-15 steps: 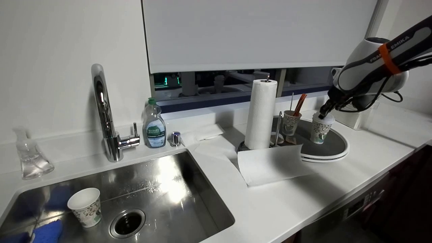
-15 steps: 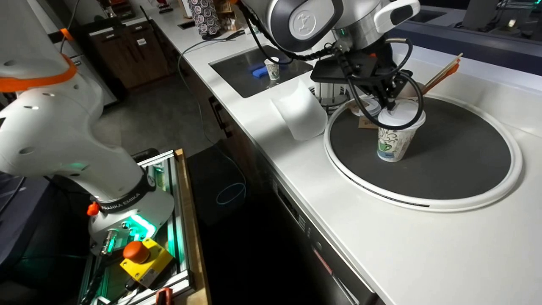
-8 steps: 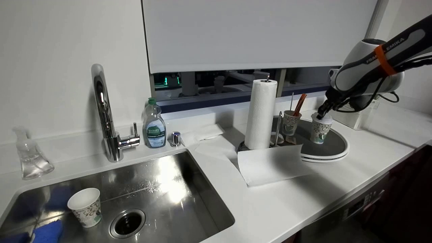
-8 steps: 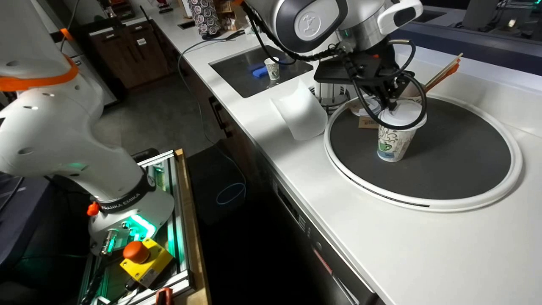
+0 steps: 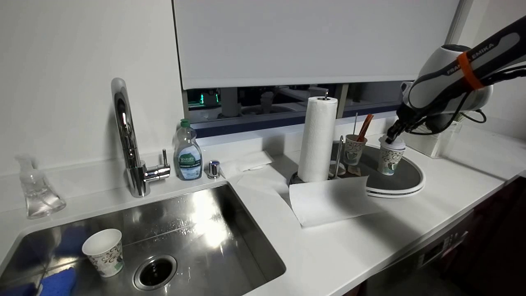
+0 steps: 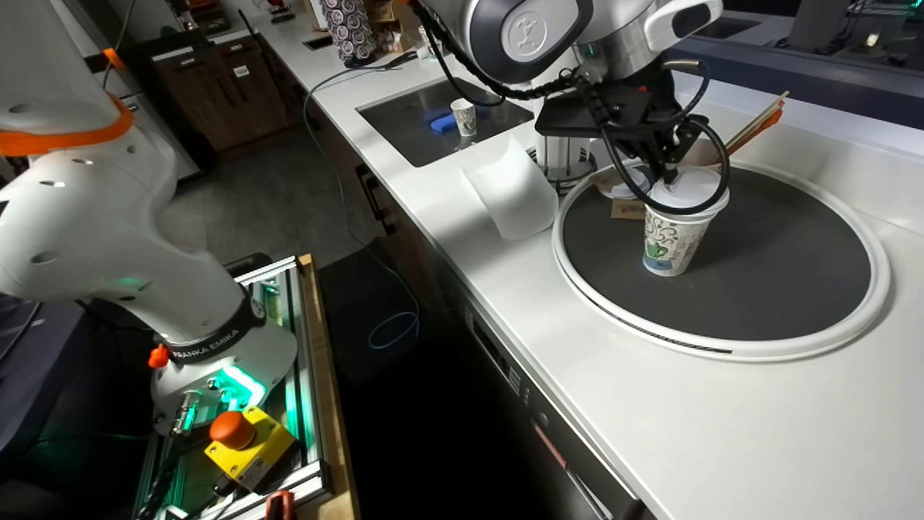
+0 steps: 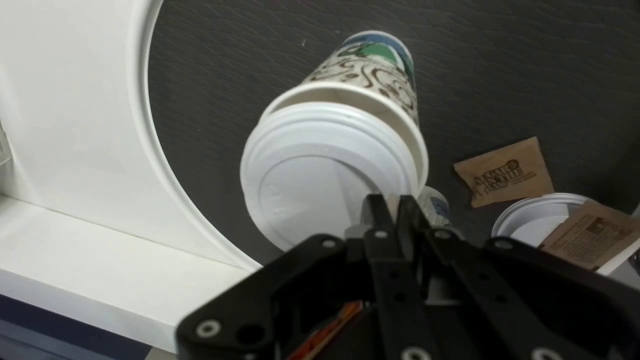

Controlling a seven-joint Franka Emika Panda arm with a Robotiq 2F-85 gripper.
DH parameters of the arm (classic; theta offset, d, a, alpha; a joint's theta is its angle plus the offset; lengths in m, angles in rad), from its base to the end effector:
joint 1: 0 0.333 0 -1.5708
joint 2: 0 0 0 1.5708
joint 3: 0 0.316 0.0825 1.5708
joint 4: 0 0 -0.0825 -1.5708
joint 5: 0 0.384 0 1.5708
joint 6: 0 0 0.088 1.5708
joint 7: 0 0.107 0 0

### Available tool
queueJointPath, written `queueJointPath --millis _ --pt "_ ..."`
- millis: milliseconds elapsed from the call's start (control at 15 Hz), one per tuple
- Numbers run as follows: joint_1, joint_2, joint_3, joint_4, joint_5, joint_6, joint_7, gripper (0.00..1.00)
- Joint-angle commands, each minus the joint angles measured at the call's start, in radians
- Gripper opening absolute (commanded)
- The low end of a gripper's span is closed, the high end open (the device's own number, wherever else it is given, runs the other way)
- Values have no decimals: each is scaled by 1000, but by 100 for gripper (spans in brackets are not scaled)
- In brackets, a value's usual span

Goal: Put the white lid on the coffee cup on the right.

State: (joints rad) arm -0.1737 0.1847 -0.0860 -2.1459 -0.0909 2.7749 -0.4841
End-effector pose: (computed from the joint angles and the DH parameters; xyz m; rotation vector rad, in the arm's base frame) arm 0.5809 -0.1488 0.3652 2.8307 0.4379 0.5676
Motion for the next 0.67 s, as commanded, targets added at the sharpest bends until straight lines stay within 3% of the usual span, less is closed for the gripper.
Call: queueJointPath --millis 0,600 --pt "-3 -25 8 -12 3 -53 7 2" --pt "9 -37 -9 -11 -39 -107 51 2"
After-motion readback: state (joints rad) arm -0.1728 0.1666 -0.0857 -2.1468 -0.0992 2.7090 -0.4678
